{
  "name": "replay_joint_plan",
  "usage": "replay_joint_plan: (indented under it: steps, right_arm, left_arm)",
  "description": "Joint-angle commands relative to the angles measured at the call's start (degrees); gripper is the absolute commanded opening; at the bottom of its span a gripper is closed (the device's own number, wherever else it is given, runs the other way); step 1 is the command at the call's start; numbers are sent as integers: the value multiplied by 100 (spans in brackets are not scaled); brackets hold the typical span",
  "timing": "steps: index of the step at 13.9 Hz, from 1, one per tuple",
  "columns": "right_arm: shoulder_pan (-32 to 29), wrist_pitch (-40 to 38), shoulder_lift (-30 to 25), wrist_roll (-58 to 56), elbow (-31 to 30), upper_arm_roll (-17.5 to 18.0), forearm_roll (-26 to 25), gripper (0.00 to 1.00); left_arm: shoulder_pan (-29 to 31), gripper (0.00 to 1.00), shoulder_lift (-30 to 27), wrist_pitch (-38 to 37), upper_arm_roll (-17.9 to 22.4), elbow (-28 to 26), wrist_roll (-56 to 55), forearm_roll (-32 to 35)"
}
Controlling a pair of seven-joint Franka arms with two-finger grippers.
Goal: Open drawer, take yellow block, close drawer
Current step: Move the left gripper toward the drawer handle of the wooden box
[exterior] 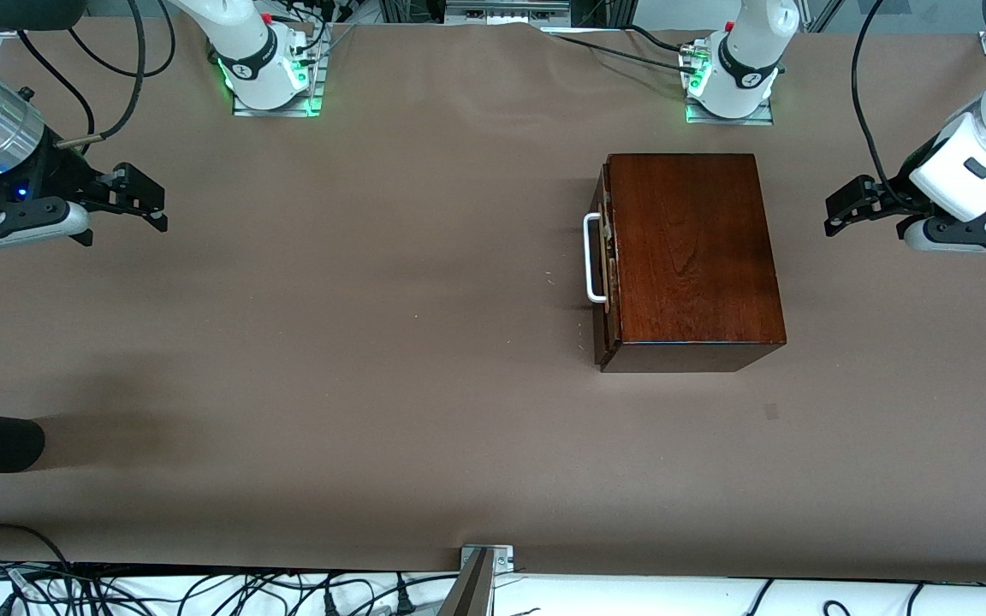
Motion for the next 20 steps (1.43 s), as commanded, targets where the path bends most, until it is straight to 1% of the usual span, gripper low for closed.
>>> replay_joint_plan:
  steps: [1, 6, 13, 15, 16, 17, 18, 20]
  right_arm:
    - [-7, -4, 41, 25, 98, -5, 15, 100]
    - [10, 197, 93, 25, 98, 21, -2, 100]
    - [37, 145, 85, 42, 98, 12, 24, 100]
    - [54, 119, 50, 25, 98, 91, 24, 100]
    - [46, -38, 15, 25, 98, 204, 24, 100]
    - [54, -266, -12, 85, 98, 266, 24, 100]
    - [46, -303, -3, 86, 98, 337, 15, 100]
    - [46, -242, 5, 95, 107, 346, -2, 100]
  left_arm:
    - [15, 100, 94, -139, -8, 202, 23, -114]
    - [24, 100, 94, -139, -8, 211, 31, -114]
    - [24, 100, 94, -201, -8, 202, 23, -114]
    - [24, 100, 94, -253, -8, 211, 23, -114]
    - [15, 100, 94, -253, -8, 220, 23, -122]
    - [-11, 100, 103, -323, -17, 228, 5, -140]
    - [-29, 100, 103, -515, -17, 228, 5, -140]
    - [-56, 100, 94, -885, -78, 237, 14, -175]
